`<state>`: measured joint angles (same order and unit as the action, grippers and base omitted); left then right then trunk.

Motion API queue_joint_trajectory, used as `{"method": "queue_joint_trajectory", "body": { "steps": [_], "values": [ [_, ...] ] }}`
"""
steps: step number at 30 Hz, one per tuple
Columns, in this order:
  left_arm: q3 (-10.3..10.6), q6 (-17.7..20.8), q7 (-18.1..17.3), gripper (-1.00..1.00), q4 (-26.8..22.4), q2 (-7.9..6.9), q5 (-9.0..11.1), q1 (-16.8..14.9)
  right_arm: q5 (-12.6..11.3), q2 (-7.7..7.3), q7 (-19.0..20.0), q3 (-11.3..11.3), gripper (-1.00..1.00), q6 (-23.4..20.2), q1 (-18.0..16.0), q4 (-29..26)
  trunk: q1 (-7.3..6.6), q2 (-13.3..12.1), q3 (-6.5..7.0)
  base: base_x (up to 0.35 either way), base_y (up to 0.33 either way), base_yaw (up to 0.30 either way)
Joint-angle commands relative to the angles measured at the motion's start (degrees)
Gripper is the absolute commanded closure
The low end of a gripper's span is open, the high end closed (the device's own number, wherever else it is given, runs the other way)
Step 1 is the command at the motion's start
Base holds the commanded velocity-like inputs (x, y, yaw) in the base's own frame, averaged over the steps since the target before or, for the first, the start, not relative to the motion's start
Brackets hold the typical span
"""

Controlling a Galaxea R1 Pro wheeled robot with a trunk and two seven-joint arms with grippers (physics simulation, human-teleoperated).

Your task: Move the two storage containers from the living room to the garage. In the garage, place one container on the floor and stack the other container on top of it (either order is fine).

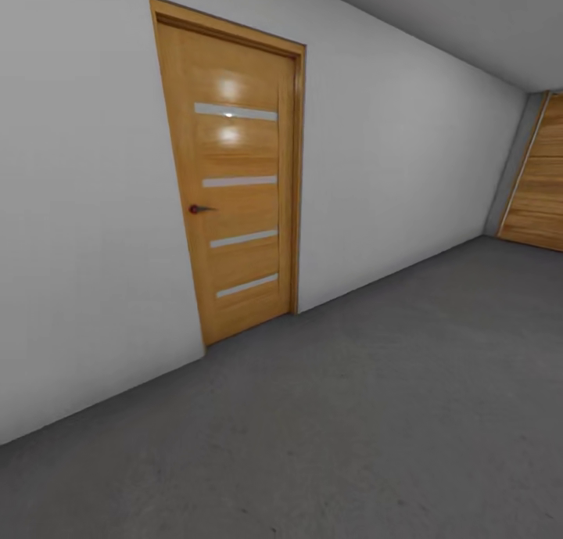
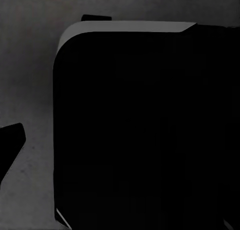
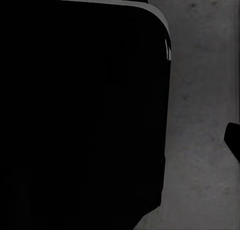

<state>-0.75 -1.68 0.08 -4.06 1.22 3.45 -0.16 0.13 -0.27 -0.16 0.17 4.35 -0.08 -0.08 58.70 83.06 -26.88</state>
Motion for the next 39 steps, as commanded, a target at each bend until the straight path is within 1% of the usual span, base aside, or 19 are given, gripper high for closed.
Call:
{"method": "queue_joint_trajectory", "body": {
  "steps": [1,8,13,27,39],
  "values": [
    [0.0,-0.1,0.0,-1.0,0.0,0.01,0.4,0.0,0.0,0.0,0.0,0.0,-1.0,0.1,0.0,0.0,0.03,0.0,-0.05,0.322,-0.074,0.0],
    [0.0,-0.1,0.0,-1.0,0.0,0.01,0.3,0.0,-0.2,0.04,0.0,-0.3,-1.0,-0.5,0.0,0.0,0.03,0.0,-0.05,0.322,-0.077,0.0],
    [-0.1,-0.2,0.0,-1.0,0.0,0.01,0.3,0.0,-0.2,0.09,0.0,-0.3,-1.0,-0.1,0.0,0.0,0.03,0.0,-0.05,0.322,-0.093,0.0],
    [0.0,-0.1,0.0,-1.0,0.0,0.01,0.3,0.0,-0.2,0.09,0.0,-0.4,-1.0,0.0,0.0,0.0,0.03,0.0,-0.05,0.315,-0.154,0.005],
    [0.0,-0.1,0.0,-1.0,0.0,0.01,0.3,0.0,0.0,0.09,0.0,-0.3,-1.0,0.1,0.0,0.0,0.03,0.0,-0.05,0.312,-0.163,0.228]
  ]
}}
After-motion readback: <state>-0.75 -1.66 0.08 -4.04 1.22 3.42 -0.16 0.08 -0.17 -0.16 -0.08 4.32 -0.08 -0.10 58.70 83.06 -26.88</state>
